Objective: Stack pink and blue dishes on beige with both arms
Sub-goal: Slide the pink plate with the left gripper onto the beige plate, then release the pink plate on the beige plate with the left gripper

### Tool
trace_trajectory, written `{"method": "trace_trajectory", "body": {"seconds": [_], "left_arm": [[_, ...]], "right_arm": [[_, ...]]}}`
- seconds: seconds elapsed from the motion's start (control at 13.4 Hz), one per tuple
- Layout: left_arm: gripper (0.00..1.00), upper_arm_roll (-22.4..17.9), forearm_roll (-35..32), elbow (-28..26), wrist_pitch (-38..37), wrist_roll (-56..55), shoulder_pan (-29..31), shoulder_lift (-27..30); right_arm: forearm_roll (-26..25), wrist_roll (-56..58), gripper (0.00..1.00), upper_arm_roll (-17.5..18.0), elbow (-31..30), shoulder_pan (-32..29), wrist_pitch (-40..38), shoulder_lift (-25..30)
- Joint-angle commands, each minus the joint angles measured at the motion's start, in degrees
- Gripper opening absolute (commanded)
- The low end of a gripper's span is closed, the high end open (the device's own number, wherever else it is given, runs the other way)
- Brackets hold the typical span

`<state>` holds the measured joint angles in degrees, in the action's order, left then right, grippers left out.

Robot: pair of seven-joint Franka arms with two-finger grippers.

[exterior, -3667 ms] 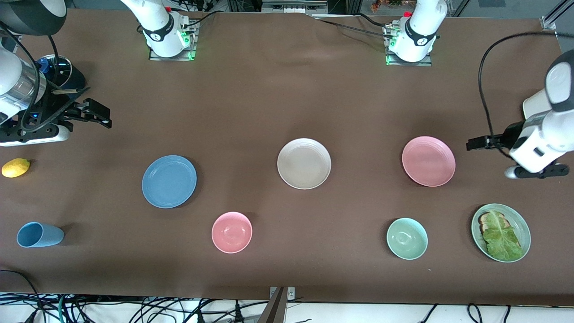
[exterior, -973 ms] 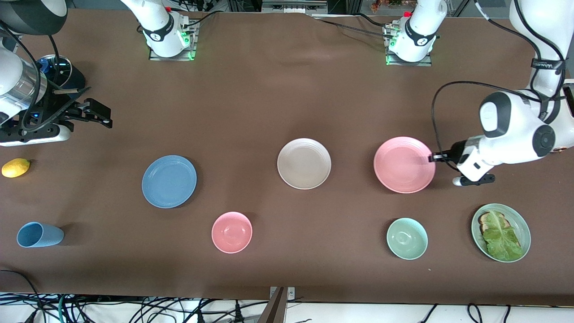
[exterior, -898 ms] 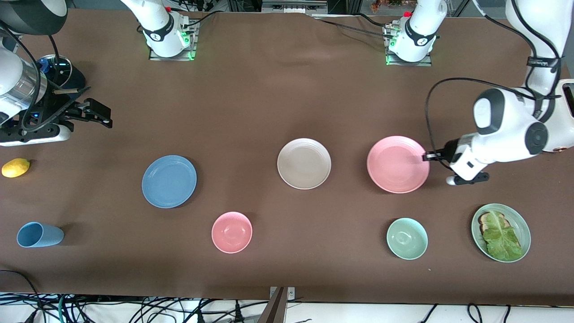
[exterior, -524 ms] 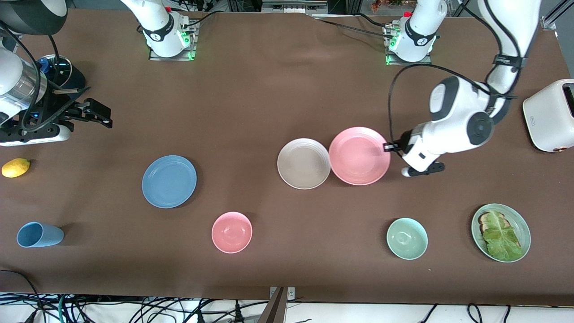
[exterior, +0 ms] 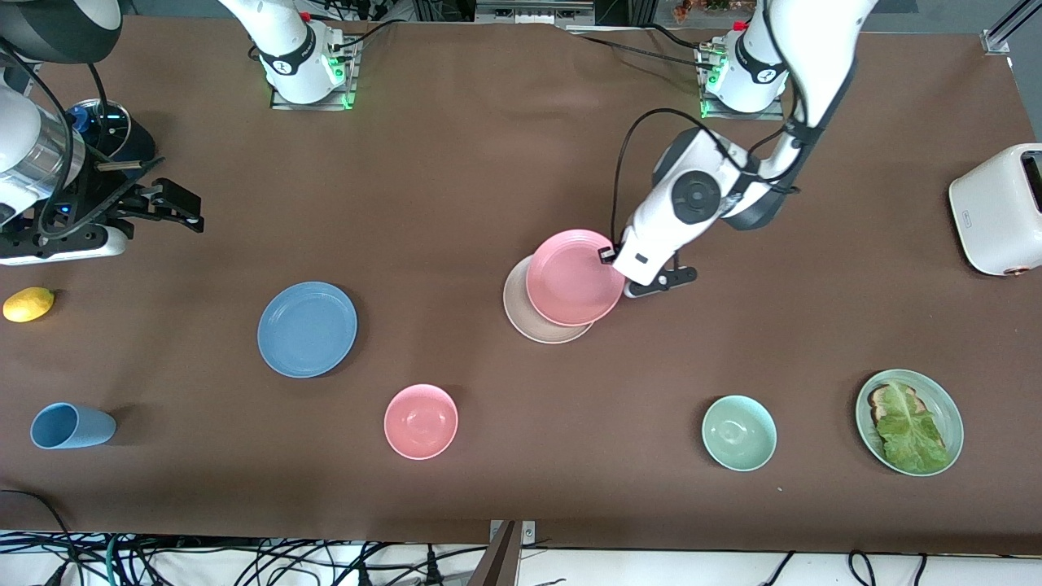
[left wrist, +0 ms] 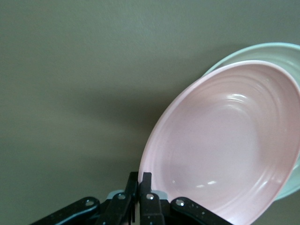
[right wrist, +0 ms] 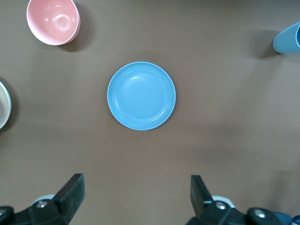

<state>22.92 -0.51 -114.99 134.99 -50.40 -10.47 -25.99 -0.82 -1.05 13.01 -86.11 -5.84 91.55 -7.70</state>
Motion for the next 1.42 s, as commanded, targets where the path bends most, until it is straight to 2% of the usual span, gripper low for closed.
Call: {"method": "trace_trajectory", "body": {"seconds": [0.0, 0.15, 0.52, 0.6, 0.75, 0.82, 1.2, 1.35], "left_arm": [[0.00, -0.42, -3.00, 3.88, -0.08, -4.17, -2.17, -3.00], [0.00, -0.69, -3.09, 7.04, -0.17, -5.32, -2.80, -5.03], [0.00, -1.21, -3.09, 10.83, -0.26, -5.32, -2.71, -7.93], [0.05, -1.47, -3.09, 11.53, -0.43, -5.32, -2.63, -8.37], [0.82, -1.74, -3.09, 12.59, -0.78, -5.15, -2.10, -8.38], [1.00, -2.18, -3.09, 12.60, -1.74, -5.32, -2.10, -8.03], [1.00, -4.02, -3.09, 14.44, -6.66, -5.32, -1.75, -6.10], [1.00, -4.55, -3.18, 14.09, -8.42, -4.62, 0.35, -5.30]], "right_arm": [[0.73, -0.62, 1.00, 0.09, 0.68, -0.22, -0.94, 0.32], [0.73, -0.62, 1.00, 0.09, 0.68, -0.22, -0.94, 0.41], [0.73, -0.62, 1.00, 0.09, 0.76, -0.22, -0.94, 0.41], [0.73, -0.62, 1.00, 0.09, 0.68, -0.22, -0.94, 0.41], [0.73, -0.62, 1.00, 0.18, 0.68, -0.22, -0.94, 0.41], [0.73, -0.62, 1.00, 0.18, 0.68, -0.22, -0.94, 0.41], [0.73, -0.62, 1.00, 0.27, 0.68, -0.13, -0.94, 0.41], [0.73, -0.62, 1.00, 0.27, 0.68, -0.13, -0.94, 0.41]]}}
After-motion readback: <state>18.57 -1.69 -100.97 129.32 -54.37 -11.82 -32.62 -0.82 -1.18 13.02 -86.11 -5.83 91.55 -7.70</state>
